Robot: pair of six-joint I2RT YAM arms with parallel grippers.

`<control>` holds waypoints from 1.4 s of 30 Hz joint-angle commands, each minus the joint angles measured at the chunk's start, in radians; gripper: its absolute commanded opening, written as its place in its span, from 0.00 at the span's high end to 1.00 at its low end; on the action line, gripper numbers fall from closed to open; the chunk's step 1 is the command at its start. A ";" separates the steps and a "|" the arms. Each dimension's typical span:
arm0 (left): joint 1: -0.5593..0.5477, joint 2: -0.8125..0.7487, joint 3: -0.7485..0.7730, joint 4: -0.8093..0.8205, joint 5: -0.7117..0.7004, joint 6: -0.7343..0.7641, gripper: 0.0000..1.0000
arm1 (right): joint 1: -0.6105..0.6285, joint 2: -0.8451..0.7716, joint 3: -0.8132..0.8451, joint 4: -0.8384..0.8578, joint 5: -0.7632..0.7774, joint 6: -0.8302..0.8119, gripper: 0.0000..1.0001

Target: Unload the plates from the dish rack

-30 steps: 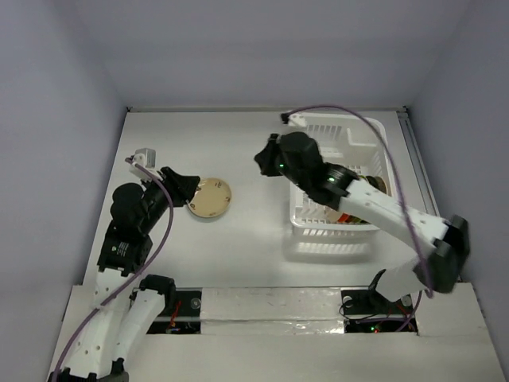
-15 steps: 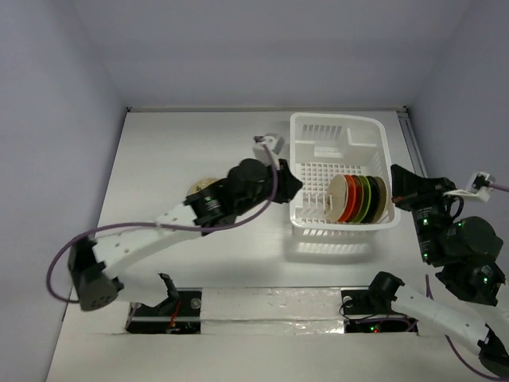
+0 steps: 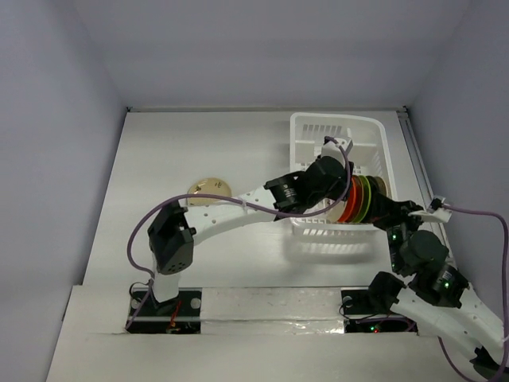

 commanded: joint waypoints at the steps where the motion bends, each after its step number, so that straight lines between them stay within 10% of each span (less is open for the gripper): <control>1: -0.007 0.079 0.122 -0.007 -0.016 0.035 0.62 | 0.003 -0.059 0.006 0.061 0.082 0.029 0.87; 23: -0.007 0.314 0.313 -0.128 -0.074 0.026 0.78 | 0.003 -0.099 0.001 0.001 0.097 0.087 0.83; 30: -0.007 0.273 0.282 -0.104 -0.097 0.023 1.00 | 0.003 -0.093 -0.007 0.029 0.073 0.061 0.82; 42: -0.007 0.135 0.224 -0.087 -0.154 0.016 1.00 | 0.003 -0.012 0.006 0.040 0.058 0.055 0.82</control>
